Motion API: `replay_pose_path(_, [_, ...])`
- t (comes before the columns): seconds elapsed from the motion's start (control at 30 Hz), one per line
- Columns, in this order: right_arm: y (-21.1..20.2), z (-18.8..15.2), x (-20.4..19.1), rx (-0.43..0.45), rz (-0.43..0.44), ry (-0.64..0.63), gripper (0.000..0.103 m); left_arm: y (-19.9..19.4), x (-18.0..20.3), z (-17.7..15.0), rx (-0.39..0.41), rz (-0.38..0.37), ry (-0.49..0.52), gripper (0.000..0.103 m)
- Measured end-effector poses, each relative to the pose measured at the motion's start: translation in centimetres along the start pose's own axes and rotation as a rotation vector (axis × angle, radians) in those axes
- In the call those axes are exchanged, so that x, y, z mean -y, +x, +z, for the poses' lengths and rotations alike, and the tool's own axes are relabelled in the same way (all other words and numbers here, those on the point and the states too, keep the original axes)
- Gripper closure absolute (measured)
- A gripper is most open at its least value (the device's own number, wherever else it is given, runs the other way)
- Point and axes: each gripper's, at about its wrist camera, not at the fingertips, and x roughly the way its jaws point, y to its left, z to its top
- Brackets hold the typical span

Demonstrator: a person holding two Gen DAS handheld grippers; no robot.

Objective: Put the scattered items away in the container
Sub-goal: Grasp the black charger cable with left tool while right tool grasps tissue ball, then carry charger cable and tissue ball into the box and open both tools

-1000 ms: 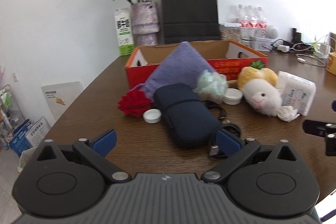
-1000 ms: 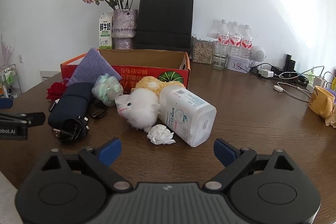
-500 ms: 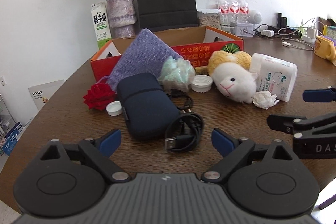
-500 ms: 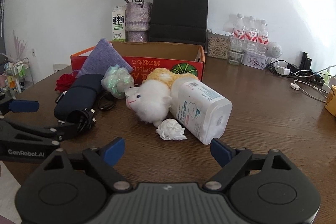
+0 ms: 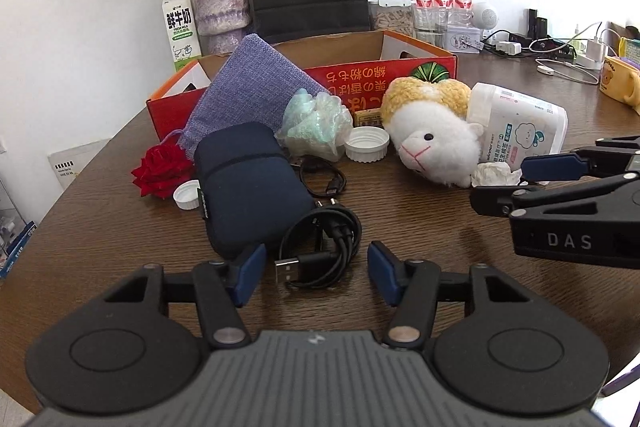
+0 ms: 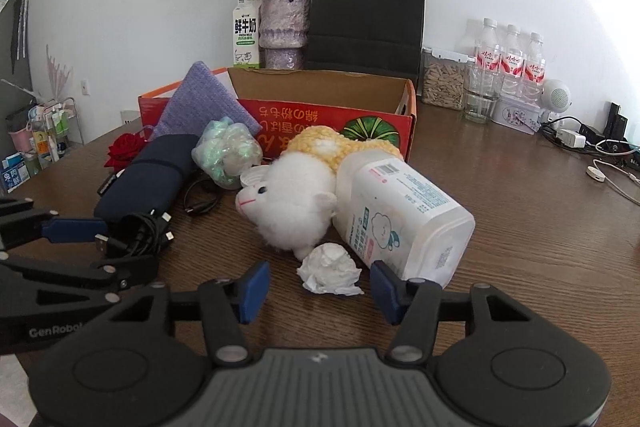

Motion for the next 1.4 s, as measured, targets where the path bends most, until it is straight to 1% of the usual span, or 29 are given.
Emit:
replay_pose_path(0.07, [0.5,0.0,0.0,-0.010,0.005,0.004,0.048,0.0,0.1,0.0,0.002,0.000,0.004,0.046])
replay_pose_path(0.1, [0.7,-0.1,-0.1,-0.017,0.007,0.005,0.049,0.0,0.1,0.0,0.004,-0.001,0.007,0.049])
replay_pose_path(0.17, [0.9,-0.2,-0.2,-0.015,0.017,0.007,0.056,0.1,0.2,0.1,0.004,-0.009,0.007,0.056])
replay_pose_path(0.2, [0.8,-0.2,-0.2,-0.012,0.021,0.007,0.063,0.1,0.2,0.1,0.005,-0.011,0.006,0.060])
replay_pose_path(0.23, [0.7,-0.3,-0.3,-0.009,0.020,0.010,0.075,0.1,0.2,0.1,0.005,-0.017,0.003,0.062])
replay_pose_path(0.27, [0.6,-0.3,-0.2,-0.008,0.021,0.015,0.081,0.1,0.1,0.1,0.005,-0.021,0.001,0.063])
replay_pose_path(0.3, [0.5,-0.3,-0.2,-0.005,0.026,0.023,0.086,0.0,0.0,0.0,0.007,-0.025,0.001,0.063])
replay_pose_path(0.47, [-0.6,-0.6,-0.3,0.013,0.034,0.037,0.087,-0.4,-0.2,-0.2,0.015,-0.044,-0.009,0.064])
replay_pose_path(0.6, [-1.4,-0.5,-0.8,0.025,0.033,0.031,0.087,-1.1,-0.5,-0.2,0.036,-0.053,-0.017,0.064])
replay_pose_path(0.93, [-2.7,1.0,-2.5,0.060,0.026,-0.004,0.087,-2.5,-1.9,0.3,0.085,-0.060,-0.044,0.064])
replay_pose_path(1.23, [-2.6,3.6,-4.3,0.112,0.024,-0.029,0.087,-3.1,-3.5,2.8,0.189,-0.057,-0.073,0.064])
replay_pose_path(1.4, [-2.2,5.8,-5.0,0.164,0.009,-0.030,0.087,-2.8,-4.8,4.8,0.245,-0.056,-0.095,0.064])
